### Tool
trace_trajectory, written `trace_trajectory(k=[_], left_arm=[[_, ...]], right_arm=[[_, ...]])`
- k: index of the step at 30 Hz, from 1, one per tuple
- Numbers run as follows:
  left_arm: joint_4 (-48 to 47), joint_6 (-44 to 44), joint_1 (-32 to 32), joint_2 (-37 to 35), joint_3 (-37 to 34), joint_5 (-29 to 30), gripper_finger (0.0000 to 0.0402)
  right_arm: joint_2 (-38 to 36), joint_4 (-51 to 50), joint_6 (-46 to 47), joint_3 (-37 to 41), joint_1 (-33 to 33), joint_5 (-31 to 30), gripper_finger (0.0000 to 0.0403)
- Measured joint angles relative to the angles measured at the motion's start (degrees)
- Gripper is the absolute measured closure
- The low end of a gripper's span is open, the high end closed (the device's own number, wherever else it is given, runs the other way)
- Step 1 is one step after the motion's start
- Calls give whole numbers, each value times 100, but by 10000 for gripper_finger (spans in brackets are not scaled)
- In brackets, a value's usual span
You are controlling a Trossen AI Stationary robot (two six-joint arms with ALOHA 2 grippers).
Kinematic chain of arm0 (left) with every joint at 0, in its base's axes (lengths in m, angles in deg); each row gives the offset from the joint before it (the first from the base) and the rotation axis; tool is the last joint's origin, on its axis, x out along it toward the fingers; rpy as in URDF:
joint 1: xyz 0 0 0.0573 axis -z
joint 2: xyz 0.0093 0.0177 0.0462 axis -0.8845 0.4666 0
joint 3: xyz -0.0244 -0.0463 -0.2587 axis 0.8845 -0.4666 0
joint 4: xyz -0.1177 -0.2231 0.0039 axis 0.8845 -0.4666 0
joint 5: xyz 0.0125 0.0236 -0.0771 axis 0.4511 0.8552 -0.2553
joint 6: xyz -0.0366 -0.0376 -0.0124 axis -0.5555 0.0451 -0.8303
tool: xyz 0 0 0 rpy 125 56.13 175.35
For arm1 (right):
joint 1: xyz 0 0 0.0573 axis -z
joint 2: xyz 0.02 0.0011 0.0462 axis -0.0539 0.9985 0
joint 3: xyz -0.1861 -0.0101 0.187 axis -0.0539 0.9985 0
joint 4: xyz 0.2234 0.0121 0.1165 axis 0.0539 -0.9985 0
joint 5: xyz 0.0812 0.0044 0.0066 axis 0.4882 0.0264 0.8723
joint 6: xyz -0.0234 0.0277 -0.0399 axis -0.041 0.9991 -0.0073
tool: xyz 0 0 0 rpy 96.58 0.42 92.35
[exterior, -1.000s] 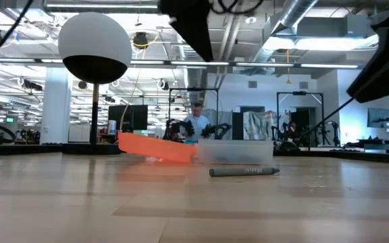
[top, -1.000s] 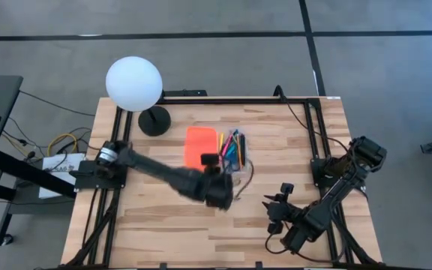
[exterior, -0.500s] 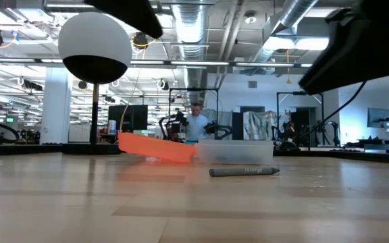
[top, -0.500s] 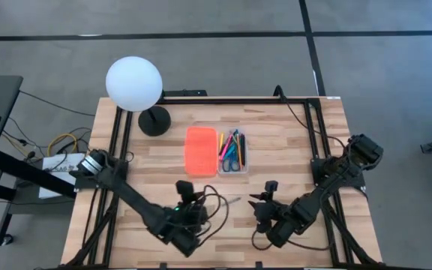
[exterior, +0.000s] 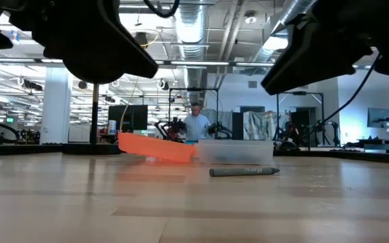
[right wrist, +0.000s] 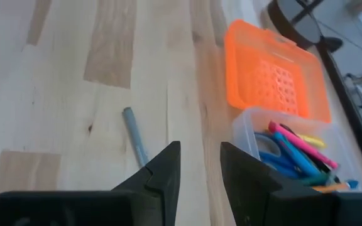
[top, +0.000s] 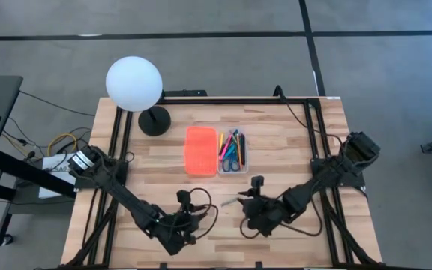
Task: Pick & place school supplies into a supply box
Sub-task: Put the gray crayon into the orange supply box
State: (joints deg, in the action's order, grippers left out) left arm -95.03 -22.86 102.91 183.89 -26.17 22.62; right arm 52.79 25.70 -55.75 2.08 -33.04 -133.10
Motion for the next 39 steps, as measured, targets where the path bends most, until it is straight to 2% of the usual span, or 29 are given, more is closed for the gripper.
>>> trace_trajectory(k=[3,7,11,16,21,23,26,32,35,39], left_arm=[[1204,701,-26,0,-316,-235,304],[3128,1745,-100,0,-782,-1084,304],[4697,2379,-181,0,-1313,-1893,304],[6065,2543,-198,2,-2159,-1980,304],[7861,2540,-127,7,-3154,-1967,304],[8398,2532,-78,7,-3446,-1791,304],[8841,2536,-24,7,-3709,-1265,304],[8917,2466,-8,7,-3824,-425,304],[8919,2447,-30,7,-3745,-353,304],[8862,2491,113,8,-3709,-582,304]], right_arm=[[0,212,-257,0,145,295,297],[2,415,-463,0,321,715,297],[2,473,-561,0,447,968,297],[2,618,-627,24,545,1204,297],[2,1541,-1160,290,651,1693,297],[2,1923,-1337,420,709,1975,297],[2,2030,-1314,474,790,2240,297],[231,1986,-1188,470,962,2311,297],[521,2102,-1326,472,1120,2377,297],[703,2098,-1462,431,1286,2553,297]])
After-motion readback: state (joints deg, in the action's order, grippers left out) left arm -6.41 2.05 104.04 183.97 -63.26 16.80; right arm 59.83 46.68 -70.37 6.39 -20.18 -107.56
